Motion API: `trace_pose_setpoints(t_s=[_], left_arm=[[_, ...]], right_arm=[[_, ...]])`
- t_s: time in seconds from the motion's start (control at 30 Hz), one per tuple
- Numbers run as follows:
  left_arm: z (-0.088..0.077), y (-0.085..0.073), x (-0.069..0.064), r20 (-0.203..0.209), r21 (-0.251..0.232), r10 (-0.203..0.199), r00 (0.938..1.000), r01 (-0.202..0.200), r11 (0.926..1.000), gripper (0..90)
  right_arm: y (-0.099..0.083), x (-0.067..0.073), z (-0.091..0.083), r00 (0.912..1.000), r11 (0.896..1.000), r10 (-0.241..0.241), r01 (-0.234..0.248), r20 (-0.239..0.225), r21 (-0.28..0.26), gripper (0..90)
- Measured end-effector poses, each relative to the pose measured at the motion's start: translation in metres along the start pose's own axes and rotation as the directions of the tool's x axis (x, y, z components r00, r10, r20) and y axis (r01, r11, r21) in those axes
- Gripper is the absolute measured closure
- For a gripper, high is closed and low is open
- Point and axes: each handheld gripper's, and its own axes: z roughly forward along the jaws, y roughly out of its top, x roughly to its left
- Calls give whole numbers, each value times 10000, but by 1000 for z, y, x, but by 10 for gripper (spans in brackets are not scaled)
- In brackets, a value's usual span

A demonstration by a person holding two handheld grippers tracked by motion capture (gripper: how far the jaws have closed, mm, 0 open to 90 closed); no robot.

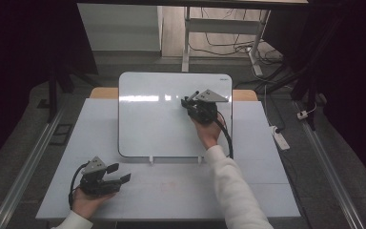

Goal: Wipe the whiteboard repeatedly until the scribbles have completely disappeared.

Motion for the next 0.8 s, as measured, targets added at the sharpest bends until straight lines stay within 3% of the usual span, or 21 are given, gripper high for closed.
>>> trace_pose_setpoints(t_s=[0.1, 0.17, 0.2, 0.27, 0.3, 0.33, 0.43, 0.5, 0.53, 0.6, 0.67, 0.7, 0.73, 0.8], left_arm=[[-1, 0, -2, -22, -42, 23, 10000, -23, 10000, 330], [0, 0, -1, -13, -25, 29, 10000, -29, 10000, 330], [1, 1, -1, -4, -12, 21, 10000, -21, 10000, 330], [3, 1, -1, 33, 57, 47, 10000, -47, 10000, 330], [3, 2, -2, 35, 57, 71, 10000, -72, 10000, 329], [2, 1, -2, 28, 49, 92, 10000, -92, 9999, 329], [1, 1, -3, 27, 9, 55, 10000, -55, 10000, 329], [1, 1, -2, -1, 0, 32, 10000, -32, 10000, 330], [1, 1, -1, -5, -3, 6, 10000, -6, 10000, 329], [3, 1, 0, -1, 38, -12, 10000, 12, 10000, 330], [3, 2, 0, 22, 78, 22, 10000, -22, 10000, 329], [3, 2, -1, 23, 82, 66, 10000, -67, 9999, 330], [3, 1, -2, 40, 72, 78, 10000, -78, 9999, 330], [2, 1, -3, 27, 42, 92, 10000, -92, 9999, 329]], right_arm=[[1, -19, -11, 9945, 9966, 724, -692, 763, -445, 777], [-1, -21, -14, 9934, 9954, 856, -819, 763, -501, 777], [-2, -18, -15, 9947, 9967, 720, -690, 733, -416, 777], [-6, -7, -11, 9996, 9997, 233, -232, 160, -47, 777], [-8, -2, -11, 9998, 9998, -181, 180, 67, 120, 777], [-8, -3, -12, 9995, 9994, -305, 304, 58, 143, 777], [-5, -20, -19, 9958, 9985, 467, -441, 782, -338, 777], [-6, -29, -22, 9910, 9925, 1107, -1062, 750, -607, 777], [-7, -26, -22, 9922, 9943, 948, -904, 810, -565, 777], [-9, -13, -17, 9988, 9993, 347, -341, 341, -177, 777], [-10, -1, -13, 9992, 9992, -389, 388, 75, 128, 777], [-9, -1, -12, 9986, 9986, -499, 496, 150, 172, 777], [-8, -5, -13, 9993, 9995, -312, 310, 213, 69, 777], [-5, -14, -16, 9969, 9998, 63, -48, 790, -196, 777]])
